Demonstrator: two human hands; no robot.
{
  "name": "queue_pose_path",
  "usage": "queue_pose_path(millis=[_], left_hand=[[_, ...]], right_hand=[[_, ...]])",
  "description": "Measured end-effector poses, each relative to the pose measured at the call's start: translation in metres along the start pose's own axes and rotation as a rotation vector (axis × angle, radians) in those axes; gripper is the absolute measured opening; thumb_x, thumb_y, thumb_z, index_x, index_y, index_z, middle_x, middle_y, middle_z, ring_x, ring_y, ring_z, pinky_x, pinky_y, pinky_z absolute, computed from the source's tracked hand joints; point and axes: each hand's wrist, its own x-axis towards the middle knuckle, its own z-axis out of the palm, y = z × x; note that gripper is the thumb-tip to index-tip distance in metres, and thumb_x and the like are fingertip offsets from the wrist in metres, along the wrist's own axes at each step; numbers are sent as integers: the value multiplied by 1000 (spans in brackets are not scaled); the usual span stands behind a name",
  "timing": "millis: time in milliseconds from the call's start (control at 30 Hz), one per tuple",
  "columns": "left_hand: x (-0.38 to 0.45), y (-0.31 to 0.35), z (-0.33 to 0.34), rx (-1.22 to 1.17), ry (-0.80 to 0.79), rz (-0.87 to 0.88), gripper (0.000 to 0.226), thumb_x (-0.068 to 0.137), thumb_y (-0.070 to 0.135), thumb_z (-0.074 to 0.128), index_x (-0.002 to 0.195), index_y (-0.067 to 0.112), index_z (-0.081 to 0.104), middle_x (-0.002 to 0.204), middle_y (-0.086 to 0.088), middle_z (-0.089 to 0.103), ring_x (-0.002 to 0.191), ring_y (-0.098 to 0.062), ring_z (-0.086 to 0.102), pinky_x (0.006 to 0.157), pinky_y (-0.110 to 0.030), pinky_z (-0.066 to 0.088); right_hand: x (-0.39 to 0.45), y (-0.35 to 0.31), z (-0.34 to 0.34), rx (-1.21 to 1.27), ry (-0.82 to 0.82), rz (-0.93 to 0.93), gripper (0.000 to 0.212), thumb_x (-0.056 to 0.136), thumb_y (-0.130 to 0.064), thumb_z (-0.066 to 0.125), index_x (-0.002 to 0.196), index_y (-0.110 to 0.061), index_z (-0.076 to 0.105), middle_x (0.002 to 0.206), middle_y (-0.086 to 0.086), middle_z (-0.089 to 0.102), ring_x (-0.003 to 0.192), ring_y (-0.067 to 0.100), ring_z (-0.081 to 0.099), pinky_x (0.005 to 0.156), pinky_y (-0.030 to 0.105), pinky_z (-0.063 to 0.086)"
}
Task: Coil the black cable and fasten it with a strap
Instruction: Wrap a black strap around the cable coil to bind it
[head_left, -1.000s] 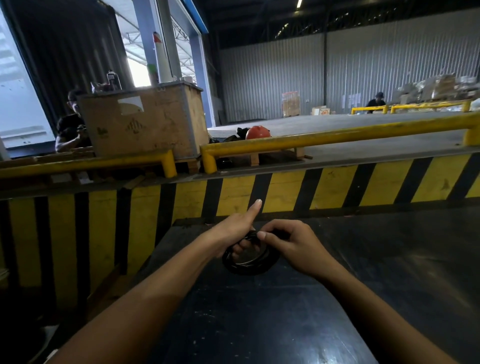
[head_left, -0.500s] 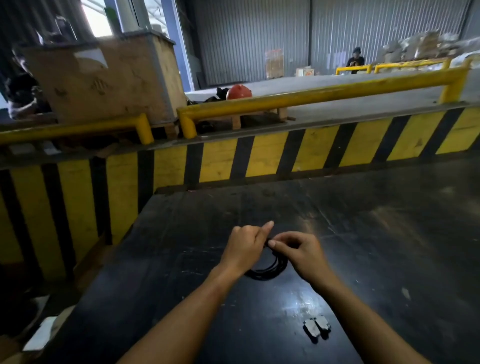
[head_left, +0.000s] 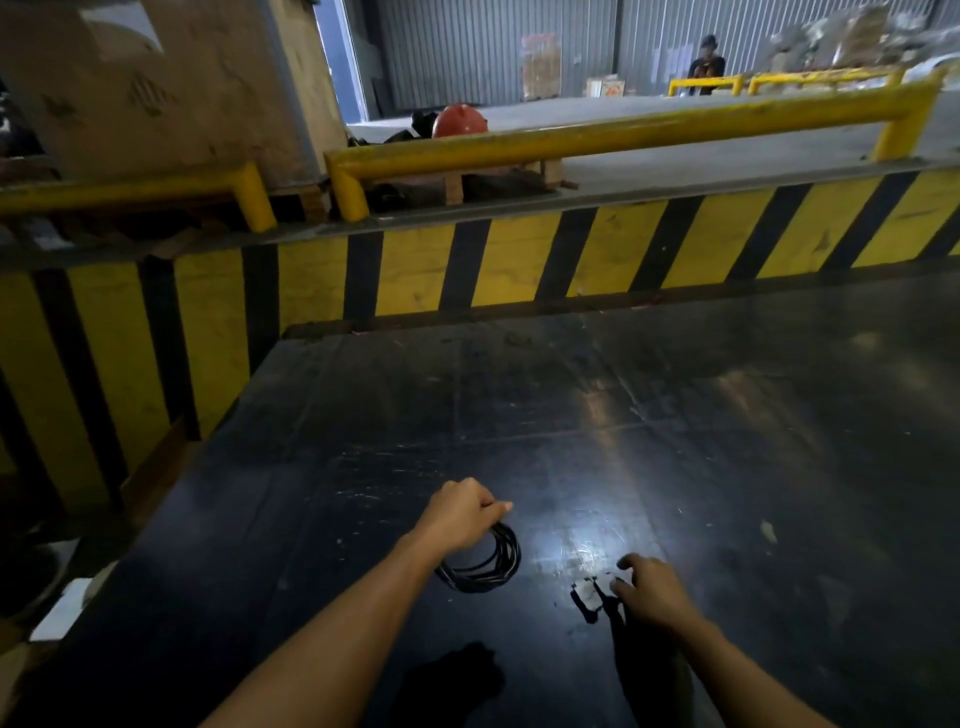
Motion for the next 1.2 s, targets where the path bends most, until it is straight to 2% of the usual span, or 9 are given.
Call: queue_pose_path(millis=[133,300,400,567,667,767,967,1100,1200], left_hand=[[0,-2,3,-13,-31,-31,50,89,38,57,52,11,37,48,-5,30,48,-19,32,52,-30,29],[0,0,0,-46,-61,-46,42,89,37,58,58,13,47,51,-6,32,49,-18,32,51,-29,28],[0,0,-1,-62,-82,-30,37,89,37,58,60,15,51,54,-9,35,52,-17,34,53,-29,28],[9,14,-12,-97,-83,28,47,88,38,61,68,-5,63,59,-12,51,55,-16,46,53,-29,35],[17,35,-30,-105,-68,123,39,87,40,62,65,9,69,55,-6,58,47,-8,48,50,-28,39],[24,60,-53,-132,-66,208,33,85,46,61,87,16,75,75,1,73,67,-6,64,60,-30,50],[31,91,-96,-264,-62,303,41,86,41,61,65,5,60,42,10,40,38,-2,36,44,-24,29],[31,100,-118,-310,-53,329,36,91,28,59,81,-6,64,49,5,42,38,-2,37,42,-20,30],[26,105,-133,-342,-93,368,26,93,26,55,80,6,66,51,3,43,38,-2,39,40,-15,33]], right_hand=[[1,-5,1,-69,12,-10,41,87,-29,57,124,-15,53,125,16,53,114,30,55,91,30,42],[1,-6,1,-89,45,15,12,82,-20,56,76,-10,59,100,14,66,95,29,63,74,29,46],[2,-5,-6,102,34,89,30,82,-23,66,57,-15,53,72,9,62,78,26,63,64,29,44],[0,-37,-60,790,82,5,13,84,-10,67,74,-3,66,68,11,60,54,16,49,55,29,41],[-13,-81,-102,1011,120,-131,11,82,-6,69,90,-8,61,74,11,65,57,18,55,57,28,47],[-28,-118,-130,995,209,-311,22,82,-6,69,100,-15,60,73,9,67,56,17,56,56,28,48],[-47,-163,-162,841,355,-574,9,85,-5,65,91,-9,70,72,2,68,51,-5,59,48,10,46],[-55,-175,-181,752,353,-652,15,84,-12,68,98,-13,71,83,4,71,65,-4,64,57,12,50],[-57,-173,-195,686,280,-731,28,80,-13,72,108,-16,67,92,0,72,83,2,68,72,16,55]])
